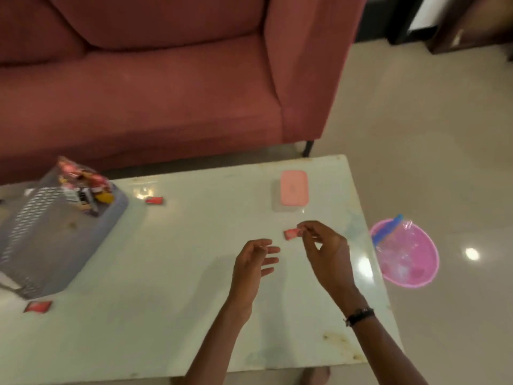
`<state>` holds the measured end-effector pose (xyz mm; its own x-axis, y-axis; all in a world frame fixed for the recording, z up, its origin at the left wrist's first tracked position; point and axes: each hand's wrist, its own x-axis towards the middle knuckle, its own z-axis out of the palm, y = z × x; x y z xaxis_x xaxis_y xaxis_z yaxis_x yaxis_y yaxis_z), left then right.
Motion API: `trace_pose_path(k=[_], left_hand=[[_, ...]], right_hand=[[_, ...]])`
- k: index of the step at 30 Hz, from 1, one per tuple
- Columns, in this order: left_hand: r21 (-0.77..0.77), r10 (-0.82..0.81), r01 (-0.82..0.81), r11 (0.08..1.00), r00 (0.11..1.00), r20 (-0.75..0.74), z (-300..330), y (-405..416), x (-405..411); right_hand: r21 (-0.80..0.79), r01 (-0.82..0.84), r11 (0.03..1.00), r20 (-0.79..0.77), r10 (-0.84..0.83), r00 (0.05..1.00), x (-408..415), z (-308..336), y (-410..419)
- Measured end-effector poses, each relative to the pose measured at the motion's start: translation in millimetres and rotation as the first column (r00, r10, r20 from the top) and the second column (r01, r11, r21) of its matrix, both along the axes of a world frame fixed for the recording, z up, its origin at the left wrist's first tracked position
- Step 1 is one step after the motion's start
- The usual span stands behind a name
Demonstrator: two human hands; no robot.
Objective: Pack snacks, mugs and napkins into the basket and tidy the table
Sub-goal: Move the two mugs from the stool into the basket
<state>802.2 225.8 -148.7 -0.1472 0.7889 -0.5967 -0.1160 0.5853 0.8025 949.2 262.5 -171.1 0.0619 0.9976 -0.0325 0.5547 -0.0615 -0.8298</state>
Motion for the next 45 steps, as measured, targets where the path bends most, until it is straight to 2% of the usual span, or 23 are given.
trace_pose_path(k=[11, 19, 23, 28, 31, 34, 36, 40, 45], left_hand=[[0.054, 0.355, -0.353, 0.934, 0.934, -0.04, 36.5, -88.7, -313.0], [0.049, 0.576, -0.574, 0.817, 0.811, -0.104, 15.4, -161.3, -526.6], [0.023, 0.681, -0.685, 0.728, 0.719, -0.14, -9.2, -188.7, -608.5], [0.062, 0.796, -0.803, 0.593, 0.572, -0.197, -36.8, -199.5, -682.9], [0.087, 0.803, -0.822, 0.563, 0.519, -0.294, -51.2, -187.3, -717.2], [0.062, 0.774, -0.812, 0.58, 0.526, -0.353, -57.8, -165.2, -740.0], [0.059, 0.757, -0.796, 0.603, 0.546, -0.359, -62.9, -152.6, -749.9], [0.091, 0.762, -0.787, 0.611, 0.552, -0.339, -76.3, -137.2, -765.0], [0.184, 0.781, -0.773, 0.607, 0.536, -0.321, -86.4, -129.8, -779.1]], right_hand=[[0.013, -0.363, 0.932, -0.04, 0.363, 0.931, -315.3, 29.9, -43.5], [0.022, -0.581, 0.814, -0.046, 0.581, 0.812, -547.7, 5.2, -73.5], [0.031, -0.672, 0.74, -0.012, 0.673, 0.74, -646.3, -11.4, -84.1], [-0.019, -0.742, 0.67, -0.057, 0.74, 0.67, -749.8, -35.3, -86.6], [-0.054, -0.758, 0.65, -0.021, 0.758, 0.652, -803.8, -48.5, -76.3], [-0.089, -0.741, 0.666, 0.016, 0.745, 0.667, -851.5, -56.9, -59.4], [-0.108, -0.734, 0.671, -0.013, 0.737, 0.676, -875.3, -64.3, -47.6], [-0.169, -0.773, 0.612, -0.035, 0.78, 0.625, -899.9, -80.0, -36.4], [-0.159, -0.807, 0.569, -0.1, 0.804, 0.587, -905.9, -89.8, -35.3]])
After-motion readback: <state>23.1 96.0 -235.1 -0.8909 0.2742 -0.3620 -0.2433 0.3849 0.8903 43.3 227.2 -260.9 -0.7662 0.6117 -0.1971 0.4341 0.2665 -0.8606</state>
